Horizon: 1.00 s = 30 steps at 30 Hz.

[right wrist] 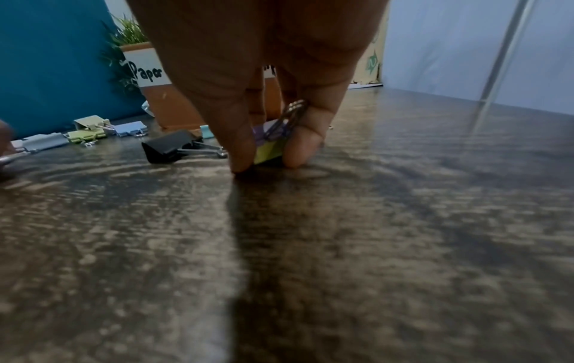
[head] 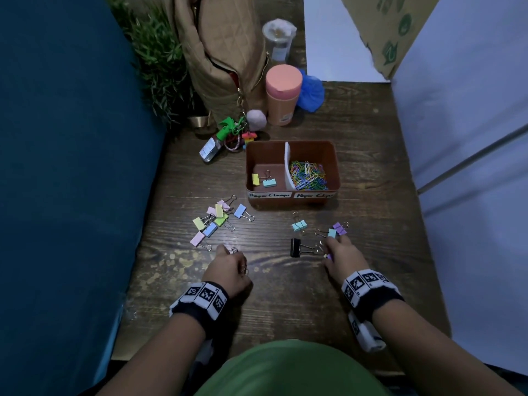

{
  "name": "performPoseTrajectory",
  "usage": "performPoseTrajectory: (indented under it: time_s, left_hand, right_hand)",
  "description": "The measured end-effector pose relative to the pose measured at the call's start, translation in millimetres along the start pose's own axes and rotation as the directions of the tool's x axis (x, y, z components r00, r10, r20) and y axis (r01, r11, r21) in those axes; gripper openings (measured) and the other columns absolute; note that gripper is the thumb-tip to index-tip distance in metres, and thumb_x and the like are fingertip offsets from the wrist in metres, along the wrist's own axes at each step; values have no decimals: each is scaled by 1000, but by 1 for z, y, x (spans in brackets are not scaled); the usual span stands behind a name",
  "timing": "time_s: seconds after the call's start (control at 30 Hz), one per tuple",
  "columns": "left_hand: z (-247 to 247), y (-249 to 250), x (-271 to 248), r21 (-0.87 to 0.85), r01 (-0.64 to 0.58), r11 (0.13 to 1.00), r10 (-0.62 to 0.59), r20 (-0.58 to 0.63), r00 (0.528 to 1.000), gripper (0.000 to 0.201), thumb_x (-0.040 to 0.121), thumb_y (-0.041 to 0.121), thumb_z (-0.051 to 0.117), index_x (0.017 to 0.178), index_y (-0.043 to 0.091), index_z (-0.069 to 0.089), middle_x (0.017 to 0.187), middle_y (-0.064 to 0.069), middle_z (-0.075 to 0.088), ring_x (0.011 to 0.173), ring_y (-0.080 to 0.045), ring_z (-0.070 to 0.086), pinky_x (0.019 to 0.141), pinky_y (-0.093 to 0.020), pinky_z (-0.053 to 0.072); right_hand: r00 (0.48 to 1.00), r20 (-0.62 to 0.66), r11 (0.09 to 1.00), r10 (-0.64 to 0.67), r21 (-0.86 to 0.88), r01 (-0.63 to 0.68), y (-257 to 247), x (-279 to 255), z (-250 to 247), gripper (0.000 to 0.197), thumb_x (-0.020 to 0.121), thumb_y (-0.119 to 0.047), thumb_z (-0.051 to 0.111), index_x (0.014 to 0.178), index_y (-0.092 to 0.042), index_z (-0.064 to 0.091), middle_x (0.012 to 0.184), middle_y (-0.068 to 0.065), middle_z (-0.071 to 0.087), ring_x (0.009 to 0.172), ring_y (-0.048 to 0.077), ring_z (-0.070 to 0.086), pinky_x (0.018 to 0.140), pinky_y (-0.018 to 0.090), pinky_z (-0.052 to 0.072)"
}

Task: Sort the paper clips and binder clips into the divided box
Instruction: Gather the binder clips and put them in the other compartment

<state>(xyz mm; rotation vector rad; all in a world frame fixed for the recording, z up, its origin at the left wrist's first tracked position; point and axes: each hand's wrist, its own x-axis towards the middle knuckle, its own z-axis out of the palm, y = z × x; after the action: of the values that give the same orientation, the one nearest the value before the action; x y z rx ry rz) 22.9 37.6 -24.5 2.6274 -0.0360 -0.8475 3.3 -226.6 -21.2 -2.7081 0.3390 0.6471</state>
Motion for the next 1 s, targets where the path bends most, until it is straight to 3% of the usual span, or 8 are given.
performPoseTrajectory:
  time_s: [0.1,0.27,0.43,0.53,0.6,0.73,0.87,1.0]
  left_hand:
    - [0,3,1,64,-21,998,21,2,1000,21,77,23,64,97,17,61,112,-12,42,86,-30,61,80,-35,54]
    - [-1,12,-1,158,-8,987,13,-28,1000,34,80,21,58,111,13,49,115,-16,44,91,-35,63,76,-38,51]
    - [-3,18,-3,167,-1,986,3,-12,1000,37,84,17,54,117,12,38,119,-17,41,99,-39,60,79,-42,49]
    - [-4,12,1,127,-15,992,15,-2,1000,34,84,16,53,115,16,40,118,-17,40,97,-40,59,80,-44,49]
    - [-6,6,3,88,-16,996,15,6,1000,27,83,18,51,110,16,48,116,-16,39,95,-37,58,81,-43,51]
    - [-11,-4,4,-22,17,1000,-17,16,1000,9,82,20,55,90,16,56,103,-8,38,84,-30,57,79,-29,46]
    - [-26,-5,9,-131,-5,991,-4,-67,998,11,85,14,54,76,19,56,89,-9,57,78,-25,57,69,-23,41]
    - [-30,0,6,-101,-53,993,52,-13,999,9,85,11,54,84,14,63,95,-10,57,86,-29,62,76,-24,45]
  right_hand:
    - [999,1,999,-46,26,46,-9,-1,-8,24,81,-10,59,104,-15,55,108,14,56,91,32,58,76,34,47]
    - [933,-238,912,-269,249,326,-73,16,-65,28,76,-14,69,102,-16,59,95,12,62,83,29,59,75,32,46]
    - [897,-252,871,-363,249,422,-128,50,-105,45,78,-25,72,118,-25,52,104,6,60,94,21,57,83,37,50]
    - [873,-333,876,-357,205,436,-120,44,-101,54,77,-32,72,126,-27,47,117,3,56,106,20,54,86,37,49]
    - [854,-404,874,-329,213,437,-99,33,-82,45,78,-26,70,119,-22,52,112,4,58,101,21,57,82,35,50]
    - [942,-169,949,-289,80,305,-57,15,-27,37,76,-21,70,109,-19,54,110,5,53,96,30,59,75,34,47]
    - [977,88,977,-194,-77,200,-53,24,-4,89,58,-38,84,130,-32,32,136,10,32,113,35,46,90,43,49]
    - [976,102,971,-193,-126,205,-63,38,-4,59,72,-22,72,123,-21,43,124,15,37,107,39,48,89,41,46]
